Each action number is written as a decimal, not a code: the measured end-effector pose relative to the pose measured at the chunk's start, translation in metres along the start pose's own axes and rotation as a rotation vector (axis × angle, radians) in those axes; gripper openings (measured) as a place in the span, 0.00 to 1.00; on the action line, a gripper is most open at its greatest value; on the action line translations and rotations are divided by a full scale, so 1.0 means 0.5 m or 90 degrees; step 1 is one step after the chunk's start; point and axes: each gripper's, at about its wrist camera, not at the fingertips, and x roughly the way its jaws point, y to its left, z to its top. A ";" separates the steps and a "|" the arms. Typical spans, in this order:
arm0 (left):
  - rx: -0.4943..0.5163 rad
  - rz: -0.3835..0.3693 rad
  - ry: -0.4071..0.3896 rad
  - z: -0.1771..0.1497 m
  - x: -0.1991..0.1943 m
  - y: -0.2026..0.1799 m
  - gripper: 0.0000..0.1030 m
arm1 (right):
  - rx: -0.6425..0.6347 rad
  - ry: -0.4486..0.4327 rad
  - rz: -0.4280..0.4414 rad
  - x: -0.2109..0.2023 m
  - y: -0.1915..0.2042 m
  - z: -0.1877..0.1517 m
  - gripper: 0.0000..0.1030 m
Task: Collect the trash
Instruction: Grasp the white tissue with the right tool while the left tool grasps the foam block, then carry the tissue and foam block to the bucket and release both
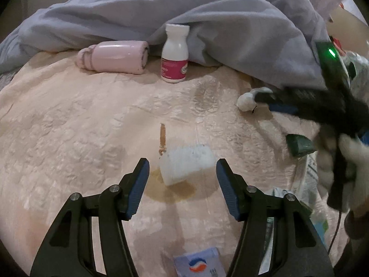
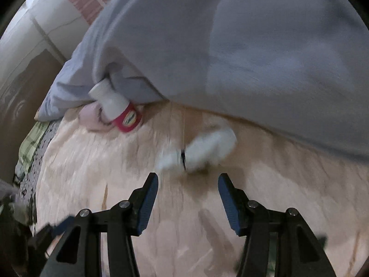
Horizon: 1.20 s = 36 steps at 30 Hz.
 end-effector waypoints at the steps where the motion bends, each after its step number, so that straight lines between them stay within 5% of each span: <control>1: 0.005 0.002 0.000 0.001 0.007 -0.001 0.58 | 0.007 -0.002 -0.004 0.019 0.001 0.014 0.50; 5: 0.005 0.001 0.008 0.014 0.047 0.003 0.58 | 0.004 0.016 -0.020 0.077 0.000 0.034 0.46; 9: -0.003 -0.043 0.014 0.024 0.074 0.003 0.56 | -0.034 0.010 0.014 0.072 0.015 0.020 0.15; 10: 0.003 -0.059 0.022 0.023 0.080 -0.002 0.43 | -0.056 0.002 0.010 0.059 0.024 0.013 0.11; 15: 0.023 -0.094 0.025 0.014 0.063 -0.019 0.28 | -0.128 -0.035 0.024 -0.043 0.049 -0.036 0.10; 24: 0.032 -0.111 0.001 -0.023 -0.082 -0.073 0.28 | -0.141 -0.062 0.072 -0.251 0.024 -0.180 0.10; 36: 0.138 -0.118 -0.021 -0.122 -0.221 -0.300 0.28 | -0.101 -0.097 0.036 -0.440 -0.058 -0.389 0.10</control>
